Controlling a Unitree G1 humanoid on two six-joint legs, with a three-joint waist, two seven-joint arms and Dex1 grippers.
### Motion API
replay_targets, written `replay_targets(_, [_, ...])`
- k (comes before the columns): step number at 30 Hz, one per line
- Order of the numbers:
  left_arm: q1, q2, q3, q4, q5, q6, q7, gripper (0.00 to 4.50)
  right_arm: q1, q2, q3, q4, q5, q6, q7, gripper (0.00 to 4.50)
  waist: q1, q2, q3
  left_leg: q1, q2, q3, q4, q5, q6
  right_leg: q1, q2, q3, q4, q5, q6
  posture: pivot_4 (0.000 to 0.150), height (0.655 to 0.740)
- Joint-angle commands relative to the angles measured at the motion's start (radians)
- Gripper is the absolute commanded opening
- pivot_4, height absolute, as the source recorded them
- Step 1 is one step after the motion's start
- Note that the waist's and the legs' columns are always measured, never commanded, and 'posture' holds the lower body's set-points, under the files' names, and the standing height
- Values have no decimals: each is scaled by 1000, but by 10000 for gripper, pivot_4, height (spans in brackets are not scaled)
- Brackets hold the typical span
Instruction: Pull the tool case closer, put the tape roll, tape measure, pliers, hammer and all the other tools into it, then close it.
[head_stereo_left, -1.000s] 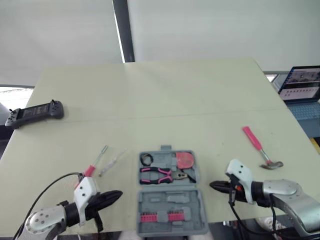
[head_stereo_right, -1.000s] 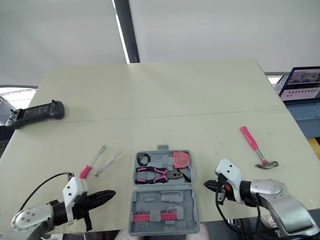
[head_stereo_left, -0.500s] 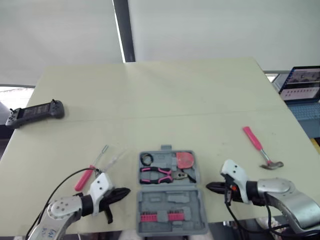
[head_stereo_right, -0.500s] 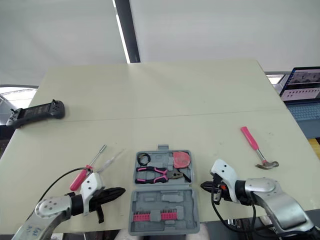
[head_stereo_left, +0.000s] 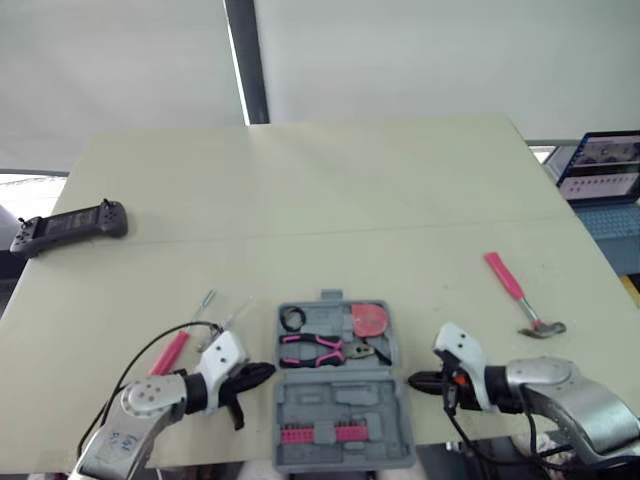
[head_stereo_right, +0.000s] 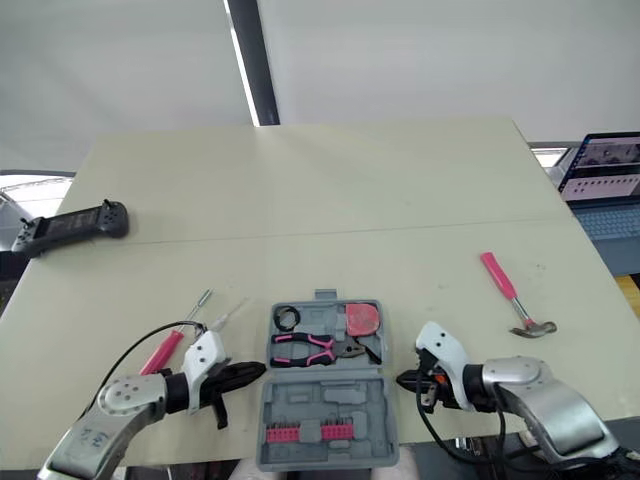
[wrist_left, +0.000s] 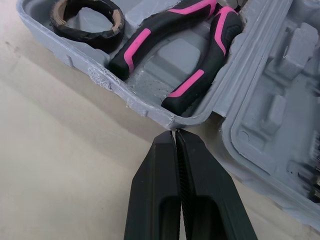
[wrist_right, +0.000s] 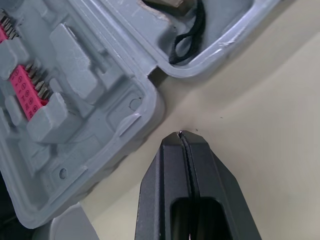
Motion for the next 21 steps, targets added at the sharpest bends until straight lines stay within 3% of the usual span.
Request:
replay_targets(1, [-8, 4, -16, -69, -13, 36, 1, 1365, -22, 8, 10, -45, 28, 17, 4, 0, 1, 0, 0, 0, 0, 0, 0, 0, 0, 0, 0, 0, 0, 0, 0, 1500, 7400])
replay_targets(21, [-45, -12, -72, -25, 14, 44, 9, 1365, -88, 58, 77, 46, -45, -34, -28, 0, 1, 0, 0, -1, 0, 0, 0, 0, 0, -1, 0, 0, 0, 0, 0, 1500, 7400])
